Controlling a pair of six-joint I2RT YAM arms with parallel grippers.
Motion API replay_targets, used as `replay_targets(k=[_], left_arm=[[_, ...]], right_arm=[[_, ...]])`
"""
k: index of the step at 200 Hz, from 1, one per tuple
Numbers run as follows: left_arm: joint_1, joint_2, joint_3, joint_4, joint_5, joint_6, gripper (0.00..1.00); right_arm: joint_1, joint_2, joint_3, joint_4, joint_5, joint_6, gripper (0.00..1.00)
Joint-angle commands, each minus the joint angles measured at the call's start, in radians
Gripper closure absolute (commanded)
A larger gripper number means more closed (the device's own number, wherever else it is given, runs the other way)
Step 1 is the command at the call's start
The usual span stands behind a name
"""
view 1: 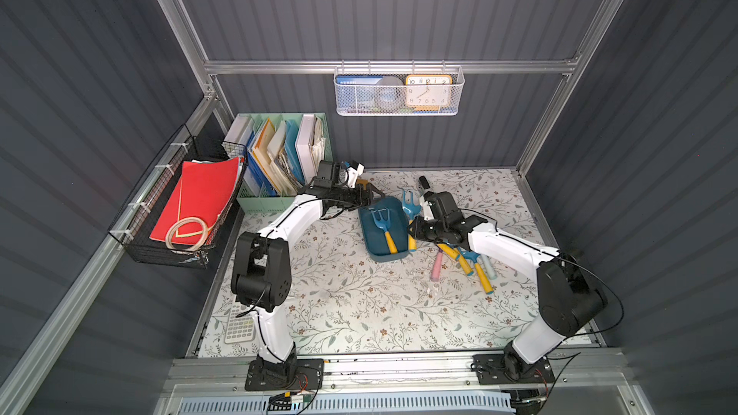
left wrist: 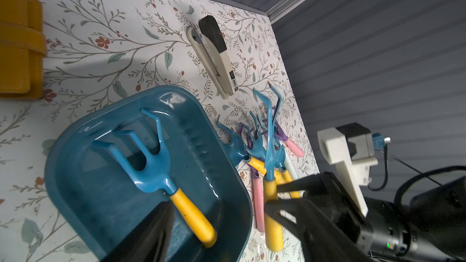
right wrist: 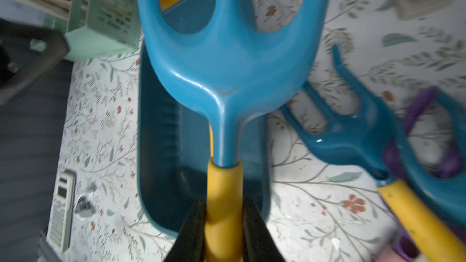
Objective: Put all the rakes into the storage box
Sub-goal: Pick up the rake at the center of the board, then place the rake in the storage box.
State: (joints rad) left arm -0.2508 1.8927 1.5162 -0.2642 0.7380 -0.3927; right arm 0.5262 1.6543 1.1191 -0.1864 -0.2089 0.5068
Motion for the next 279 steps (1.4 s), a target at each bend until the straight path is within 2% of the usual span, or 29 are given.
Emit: replay_targets(k=[1, 40, 58, 66, 88, 101, 125, 143, 155, 181, 228, 242, 248, 256, 263, 279], left_arm=[[-0.007, 0.028, 0.013, 0.022, 0.037, -0.024, 0.20], [-0.013, 0.037, 0.014, 0.030, 0.051, -0.034, 0.23], [-0.013, 0.040, 0.011, 0.027, 0.049, -0.034, 0.28], [-0.013, 0.045, 0.010, 0.022, 0.044, -0.033, 0.38], [-0.013, 0.058, 0.016, 0.013, 0.028, -0.033, 0.81], [-0.013, 0.066, 0.015, 0.006, 0.022, -0.033, 1.00], [-0.013, 0.083, 0.012, -0.003, -0.009, -0.040, 1.00], [-0.012, 0.103, 0.012, -0.001, -0.051, -0.040, 1.00], [-0.013, 0.119, 0.006, 0.012, -0.083, -0.044, 1.00], [-0.013, 0.156, -0.024, 0.071, -0.126, -0.085, 1.00], [-0.013, 0.188, -0.017, 0.075, -0.135, -0.098, 0.98], [-0.013, 0.191, -0.016, 0.073, -0.130, -0.097, 0.90], [-0.013, 0.191, -0.016, 0.070, -0.128, -0.096, 0.81], [-0.013, 0.191, -0.014, 0.063, -0.128, -0.091, 0.62], [-0.013, 0.189, -0.014, 0.059, -0.129, -0.088, 0.51], [-0.013, 0.184, -0.013, 0.049, -0.134, -0.079, 0.42]], right_arm=[[0.032, 0.013, 0.036, 0.016, -0.070, -0.053, 0.88], [0.075, 0.074, 0.136, -0.014, -0.076, -0.092, 0.88], [0.084, 0.106, 0.184, -0.023, -0.076, -0.099, 0.88], [0.087, 0.119, 0.200, -0.024, -0.073, -0.097, 0.88], [0.089, 0.146, 0.236, -0.023, -0.050, -0.096, 0.88], [0.089, 0.151, 0.239, -0.019, 0.003, -0.099, 0.88], [0.089, 0.162, 0.241, -0.022, 0.092, -0.110, 0.86], [0.089, 0.172, 0.247, -0.039, 0.158, -0.099, 0.69], [0.089, 0.173, 0.241, -0.040, 0.206, -0.082, 0.64], [0.089, 0.155, 0.194, 0.005, 0.242, -0.069, 0.64], [0.090, 0.134, 0.160, 0.007, 0.259, -0.058, 0.64], [0.089, 0.134, 0.155, -0.002, 0.271, -0.054, 0.64], [0.090, 0.136, 0.155, -0.010, 0.283, -0.051, 0.64], [0.089, 0.137, 0.154, -0.023, 0.305, -0.045, 0.63], [0.089, 0.136, 0.151, -0.036, 0.333, -0.036, 0.63], [0.087, 0.136, 0.147, -0.064, 0.409, -0.011, 0.61]])
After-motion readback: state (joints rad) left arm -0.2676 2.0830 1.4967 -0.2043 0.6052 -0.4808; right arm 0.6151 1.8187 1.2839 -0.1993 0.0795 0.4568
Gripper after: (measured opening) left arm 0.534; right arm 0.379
